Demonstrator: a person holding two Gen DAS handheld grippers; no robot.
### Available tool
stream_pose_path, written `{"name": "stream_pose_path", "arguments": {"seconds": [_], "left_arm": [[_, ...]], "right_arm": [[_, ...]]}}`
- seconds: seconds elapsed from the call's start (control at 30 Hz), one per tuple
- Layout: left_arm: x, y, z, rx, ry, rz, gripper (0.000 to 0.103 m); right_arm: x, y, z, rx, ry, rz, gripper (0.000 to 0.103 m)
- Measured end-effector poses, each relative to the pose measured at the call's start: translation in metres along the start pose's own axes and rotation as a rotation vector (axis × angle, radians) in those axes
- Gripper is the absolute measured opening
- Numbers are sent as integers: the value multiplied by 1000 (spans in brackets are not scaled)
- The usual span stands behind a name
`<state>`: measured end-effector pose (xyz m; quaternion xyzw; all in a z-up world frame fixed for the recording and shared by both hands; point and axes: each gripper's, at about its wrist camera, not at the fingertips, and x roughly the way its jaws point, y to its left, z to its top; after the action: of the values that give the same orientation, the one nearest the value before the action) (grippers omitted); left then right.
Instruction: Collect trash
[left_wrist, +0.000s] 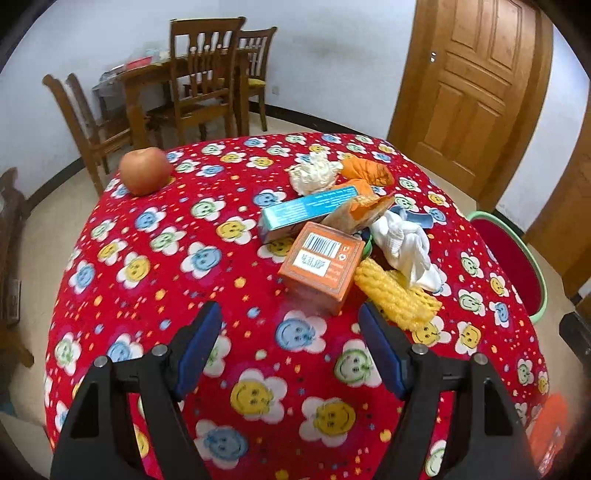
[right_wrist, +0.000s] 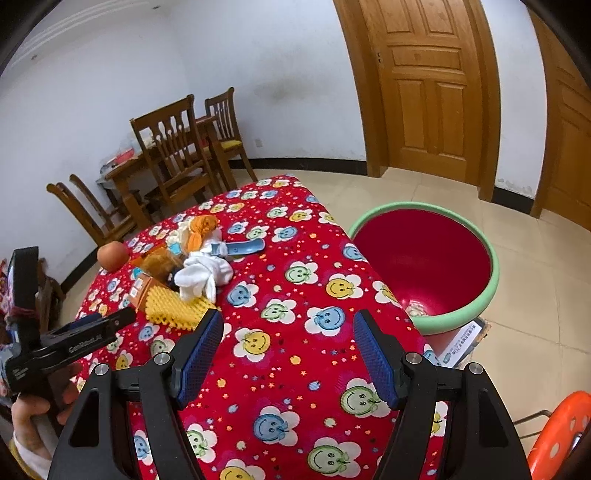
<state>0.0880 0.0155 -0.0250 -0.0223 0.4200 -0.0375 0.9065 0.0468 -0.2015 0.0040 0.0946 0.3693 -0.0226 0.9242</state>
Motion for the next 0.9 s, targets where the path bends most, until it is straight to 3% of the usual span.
{"name": "stream_pose_path", "arguments": {"seconds": [0.5,0.57,0.7,0.9], "left_arm": [[34,-12,13,70,-33,-54,76],[33,-13,13,71,-40,-52,73],[31,-10,11,66,-35,-66,55],[18,0,8,30,-58,-70,54]], "right_arm": [[18,-1,0,5,43,-30,74],[21,1,0,1,48,-31,74],[25,4,-1,-4,60,-23,74],[28,13,-1,-25,68,-6,74]]}}
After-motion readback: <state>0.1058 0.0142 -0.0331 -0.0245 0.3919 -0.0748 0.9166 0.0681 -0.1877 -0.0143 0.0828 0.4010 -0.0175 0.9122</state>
